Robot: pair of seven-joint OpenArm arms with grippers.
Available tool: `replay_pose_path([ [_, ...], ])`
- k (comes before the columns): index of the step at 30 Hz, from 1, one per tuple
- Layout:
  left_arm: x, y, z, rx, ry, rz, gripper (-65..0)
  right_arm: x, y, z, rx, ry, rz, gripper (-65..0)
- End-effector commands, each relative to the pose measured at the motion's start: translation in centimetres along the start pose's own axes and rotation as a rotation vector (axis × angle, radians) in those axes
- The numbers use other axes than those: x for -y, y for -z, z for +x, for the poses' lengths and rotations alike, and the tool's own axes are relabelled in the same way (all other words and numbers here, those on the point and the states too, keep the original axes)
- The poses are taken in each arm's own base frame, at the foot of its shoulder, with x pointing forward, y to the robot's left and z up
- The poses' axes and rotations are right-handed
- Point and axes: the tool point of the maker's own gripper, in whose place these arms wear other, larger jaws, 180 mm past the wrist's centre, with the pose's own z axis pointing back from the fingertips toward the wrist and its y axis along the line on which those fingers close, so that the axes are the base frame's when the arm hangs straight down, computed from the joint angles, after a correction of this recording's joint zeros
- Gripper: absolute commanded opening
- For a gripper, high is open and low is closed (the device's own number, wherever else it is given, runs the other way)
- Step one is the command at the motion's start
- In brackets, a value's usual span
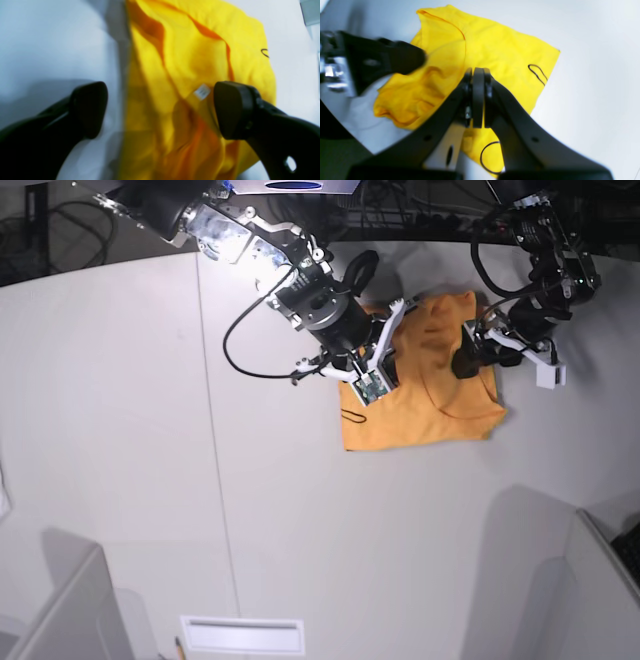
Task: Fold the T-shirt properly
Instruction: 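Grasp the bundle edge with both grippers and straighten it, then pull the bundle toward the table center with the left gripper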
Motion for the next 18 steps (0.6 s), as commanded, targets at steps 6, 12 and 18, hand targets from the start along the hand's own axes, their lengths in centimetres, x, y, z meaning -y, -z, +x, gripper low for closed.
replay_pose_path([
  [6,0.3,1.5,-0.2,-0.090,0.109,0.040,0.0,3.6,-1.3,2.1,0.084,0.045,-0.082,-65.0],
  [12,0.8,3.2,-0.8,-0.188,0.287,0.103,-48.4,9.7,-2.7,1.3,0.084,0.167,-0.247,-65.0],
  [18,2.3,6.3,0.1,-0.389,0.664,0.208,-65.0,17.3,-5.4,-0.6,0.078,0.285,-0.462,-65.0],
])
